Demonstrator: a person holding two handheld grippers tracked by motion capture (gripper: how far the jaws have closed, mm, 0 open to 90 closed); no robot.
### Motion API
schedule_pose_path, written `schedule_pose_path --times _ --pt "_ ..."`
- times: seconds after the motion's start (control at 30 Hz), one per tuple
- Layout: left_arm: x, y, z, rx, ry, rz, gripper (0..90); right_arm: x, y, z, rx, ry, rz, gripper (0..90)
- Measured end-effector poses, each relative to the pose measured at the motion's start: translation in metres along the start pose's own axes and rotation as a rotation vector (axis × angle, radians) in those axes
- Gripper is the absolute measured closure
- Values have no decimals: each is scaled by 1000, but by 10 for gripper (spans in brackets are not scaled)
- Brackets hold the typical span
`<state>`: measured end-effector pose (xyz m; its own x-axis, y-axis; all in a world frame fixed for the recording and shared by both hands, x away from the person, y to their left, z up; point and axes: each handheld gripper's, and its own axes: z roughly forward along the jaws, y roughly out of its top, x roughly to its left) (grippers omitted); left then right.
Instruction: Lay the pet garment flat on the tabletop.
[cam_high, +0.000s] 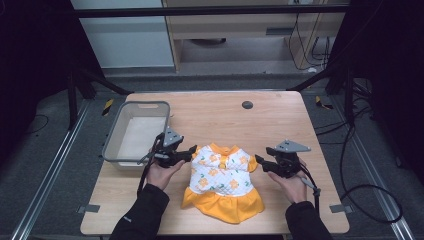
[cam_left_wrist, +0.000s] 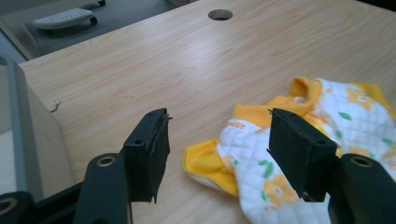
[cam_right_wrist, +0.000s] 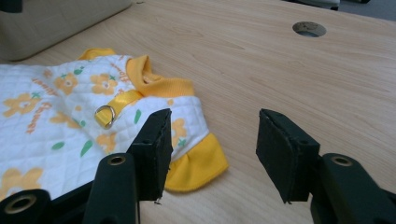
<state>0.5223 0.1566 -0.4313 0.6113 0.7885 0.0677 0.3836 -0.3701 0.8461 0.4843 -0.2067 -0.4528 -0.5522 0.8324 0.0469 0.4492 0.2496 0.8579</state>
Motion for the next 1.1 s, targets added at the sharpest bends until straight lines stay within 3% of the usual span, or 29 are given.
schedule_pose_path --times 0.07,0.17,0.37,0.73,0.87,0.97,1.0,1.03,1.1 --pt "3 0 10 3 8 1 363 -1 2 9 4 -4 6 455" --pt "5 -3 27 13 0 -34 363 -4 1 23 25 -13 10 457" --pt "-1 -16 56 115 -15 -19 363 -5 -10 42 93 -19 -3 483" --pt "3 -35 69 201 -12 -66 415 -2 -21 58 175 -2 -33 617" --pt "1 -39 68 188 -15 -75 468 0 -22 60 190 1 -38 687" --pt "-2 -41 67 171 -29 -77 553 4 -21 60 206 -1 -56 789" --pt "-4 -41 67 167 -30 -70 631 9 -20 61 211 -8 -54 837" --pt "-5 -41 67 166 -27 -64 631 9 -20 61 211 -8 -54 837" --pt "-8 -40 67 167 -37 -77 715 10 -19 61 219 -12 -56 858"
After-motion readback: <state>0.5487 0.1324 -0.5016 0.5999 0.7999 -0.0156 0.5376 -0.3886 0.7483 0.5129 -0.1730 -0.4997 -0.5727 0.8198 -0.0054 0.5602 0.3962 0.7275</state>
